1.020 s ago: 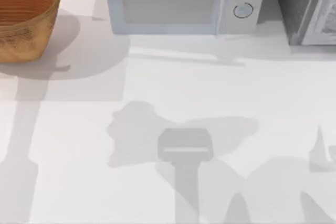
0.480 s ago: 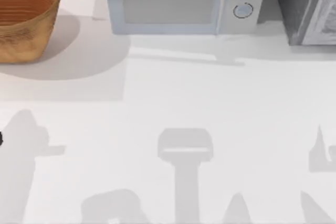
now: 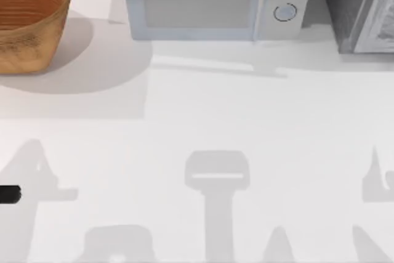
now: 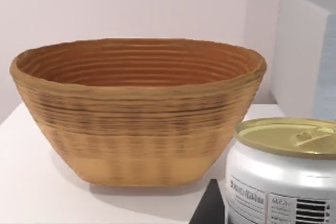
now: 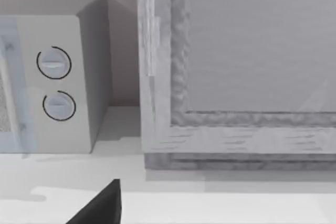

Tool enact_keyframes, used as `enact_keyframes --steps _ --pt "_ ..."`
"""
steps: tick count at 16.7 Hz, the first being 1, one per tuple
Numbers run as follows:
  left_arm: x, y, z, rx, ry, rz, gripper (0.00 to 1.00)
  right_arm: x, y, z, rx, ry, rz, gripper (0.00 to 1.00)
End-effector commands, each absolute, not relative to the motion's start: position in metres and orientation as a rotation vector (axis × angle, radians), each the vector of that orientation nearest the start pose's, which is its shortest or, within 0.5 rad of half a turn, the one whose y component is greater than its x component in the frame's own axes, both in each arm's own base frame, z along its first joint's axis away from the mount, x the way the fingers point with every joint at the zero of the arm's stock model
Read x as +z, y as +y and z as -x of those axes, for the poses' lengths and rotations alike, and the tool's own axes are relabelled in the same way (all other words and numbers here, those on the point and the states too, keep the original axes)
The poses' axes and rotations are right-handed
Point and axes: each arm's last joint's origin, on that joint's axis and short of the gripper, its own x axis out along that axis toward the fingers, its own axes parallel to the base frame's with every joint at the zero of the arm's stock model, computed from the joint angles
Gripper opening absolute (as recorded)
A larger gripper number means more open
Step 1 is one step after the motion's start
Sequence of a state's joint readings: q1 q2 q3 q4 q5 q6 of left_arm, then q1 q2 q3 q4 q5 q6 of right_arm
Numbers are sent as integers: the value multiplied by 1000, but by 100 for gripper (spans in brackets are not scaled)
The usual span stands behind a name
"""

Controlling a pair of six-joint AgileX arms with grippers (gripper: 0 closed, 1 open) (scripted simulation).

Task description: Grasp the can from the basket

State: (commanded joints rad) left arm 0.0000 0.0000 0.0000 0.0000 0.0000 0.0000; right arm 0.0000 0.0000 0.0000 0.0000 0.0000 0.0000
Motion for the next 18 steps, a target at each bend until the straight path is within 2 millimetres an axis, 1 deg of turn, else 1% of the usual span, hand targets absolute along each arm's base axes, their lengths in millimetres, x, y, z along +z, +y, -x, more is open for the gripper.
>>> enact_keyframes --steps 6,8,11,14,16,18 --pt "161 -1 -107 -9 13 -2 0 160 -1 -106 0 0 0 100" --pt "166 -2 -111 -40 25 -2 0 160 -1 -106 0 0 0 100" --pt "180 -6 -121 -130 43 -2 0 160 -1 -106 0 0 0 100" --pt "198 -12 -142 -264 52 -2 0 160 -1 -106 0 0 0 100" --pt "210 -17 -163 -373 53 -2 0 160 -1 -106 0 0 0 100" --pt "218 -24 -188 -495 50 -2 0 160 -1 -106 0 0 0 100"
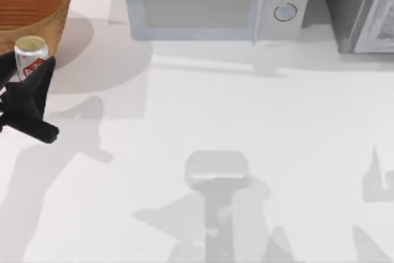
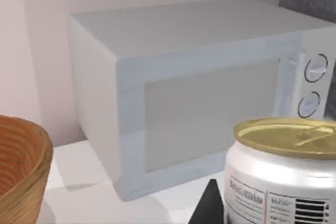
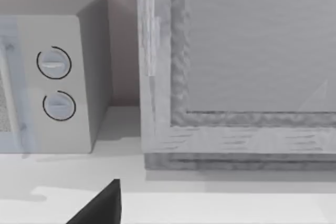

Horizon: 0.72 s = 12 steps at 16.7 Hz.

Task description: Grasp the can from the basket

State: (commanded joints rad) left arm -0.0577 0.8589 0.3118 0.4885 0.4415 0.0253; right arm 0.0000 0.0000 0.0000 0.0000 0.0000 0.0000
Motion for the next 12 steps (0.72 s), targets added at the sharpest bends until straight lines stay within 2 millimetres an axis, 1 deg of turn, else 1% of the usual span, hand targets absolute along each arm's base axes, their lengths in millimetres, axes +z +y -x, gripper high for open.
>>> enact_keyframes --steps 3,4,6,9,12 --pt "219 -37 -234 -691 39 -4 0 160 -1 -106 0 0 0 100" --pt "215 -42 -249 -759 34 -5 0 160 -1 -106 0 0 0 100" --pt "202 -52 -280 -894 25 -7 0 160 -1 -106 0 0 0 100" --pt "169 -68 -320 -1089 11 -10 0 160 -1 -106 0 0 0 100" --pt "125 -81 -349 -1267 1 -11 0 160 -1 -106 0 0 0 100"
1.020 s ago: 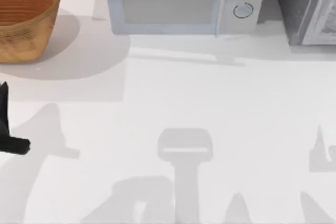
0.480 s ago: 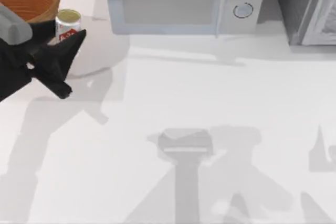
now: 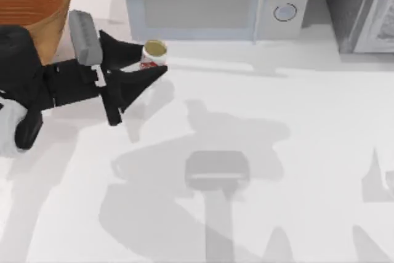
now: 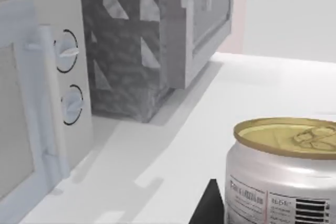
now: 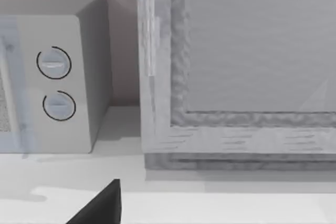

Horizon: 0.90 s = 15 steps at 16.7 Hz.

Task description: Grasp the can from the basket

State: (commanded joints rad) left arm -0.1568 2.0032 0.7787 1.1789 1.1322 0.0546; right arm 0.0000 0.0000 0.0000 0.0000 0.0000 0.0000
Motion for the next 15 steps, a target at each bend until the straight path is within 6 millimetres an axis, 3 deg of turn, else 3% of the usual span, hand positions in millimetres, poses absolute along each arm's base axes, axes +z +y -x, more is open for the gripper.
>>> enact_keyframes --steps 5,8,15 --pt "53 -96 -368 -1493 -3 -6 0 160 -1 -106 0 0 0 100" --pt "26 -99 -369 -1569 -1 -2 0 160 -1 -106 0 0 0 100" --pt "18 -100 -368 -1591 0 0 0 160 -1 -106 0 0 0 100"
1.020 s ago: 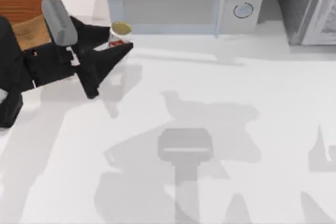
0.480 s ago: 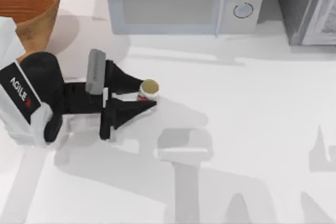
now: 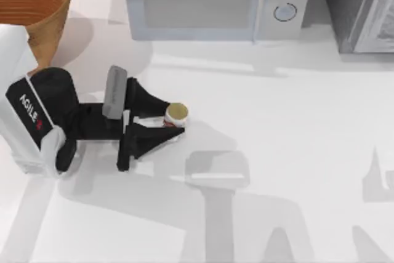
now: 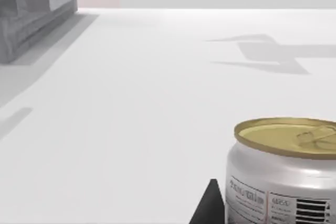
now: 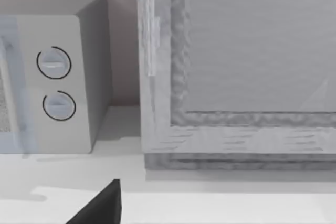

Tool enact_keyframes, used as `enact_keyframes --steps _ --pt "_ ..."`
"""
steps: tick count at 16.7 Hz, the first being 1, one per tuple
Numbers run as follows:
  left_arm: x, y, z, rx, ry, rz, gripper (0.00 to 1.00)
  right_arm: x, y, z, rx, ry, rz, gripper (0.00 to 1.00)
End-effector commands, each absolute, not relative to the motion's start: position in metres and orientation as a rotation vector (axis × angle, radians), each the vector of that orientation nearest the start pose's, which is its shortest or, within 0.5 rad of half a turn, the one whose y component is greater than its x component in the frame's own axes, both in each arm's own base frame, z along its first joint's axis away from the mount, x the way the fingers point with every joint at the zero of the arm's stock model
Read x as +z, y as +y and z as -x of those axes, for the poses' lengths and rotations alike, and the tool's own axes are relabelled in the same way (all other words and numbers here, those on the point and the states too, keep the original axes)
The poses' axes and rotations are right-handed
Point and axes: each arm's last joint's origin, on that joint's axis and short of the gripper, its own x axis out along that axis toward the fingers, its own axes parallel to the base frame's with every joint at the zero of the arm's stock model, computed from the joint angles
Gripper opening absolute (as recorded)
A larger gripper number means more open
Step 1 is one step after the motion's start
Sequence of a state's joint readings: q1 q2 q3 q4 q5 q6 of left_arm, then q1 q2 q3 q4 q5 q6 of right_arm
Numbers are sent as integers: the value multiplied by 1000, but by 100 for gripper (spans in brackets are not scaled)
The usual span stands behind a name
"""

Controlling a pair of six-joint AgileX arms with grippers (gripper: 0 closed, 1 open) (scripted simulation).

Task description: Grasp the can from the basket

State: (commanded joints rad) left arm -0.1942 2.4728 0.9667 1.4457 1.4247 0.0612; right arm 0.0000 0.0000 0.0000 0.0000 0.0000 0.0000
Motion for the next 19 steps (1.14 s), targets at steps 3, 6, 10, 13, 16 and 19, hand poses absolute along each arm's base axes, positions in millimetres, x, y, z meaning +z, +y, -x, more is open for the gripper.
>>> enact_keyframes --steps 3,6,10,13,16,19 --pt "18 -100 -368 -1591 0 0 23 160 -1 -106 0 0 0 100" --pt "18 -100 -368 -1591 0 0 45 160 -1 -106 0 0 0 100" --pt "18 -100 -368 -1591 0 0 75 160 -1 -106 0 0 0 100" --pt "18 -100 -368 -1591 0 0 98 160 -1 -106 0 0 0 100" --pt "18 -100 -368 -1591 0 0 100 160 -1 -106 0 0 0 100" --pt "18 -100 -368 -1591 0 0 100 160 -1 -106 0 0 0 100"
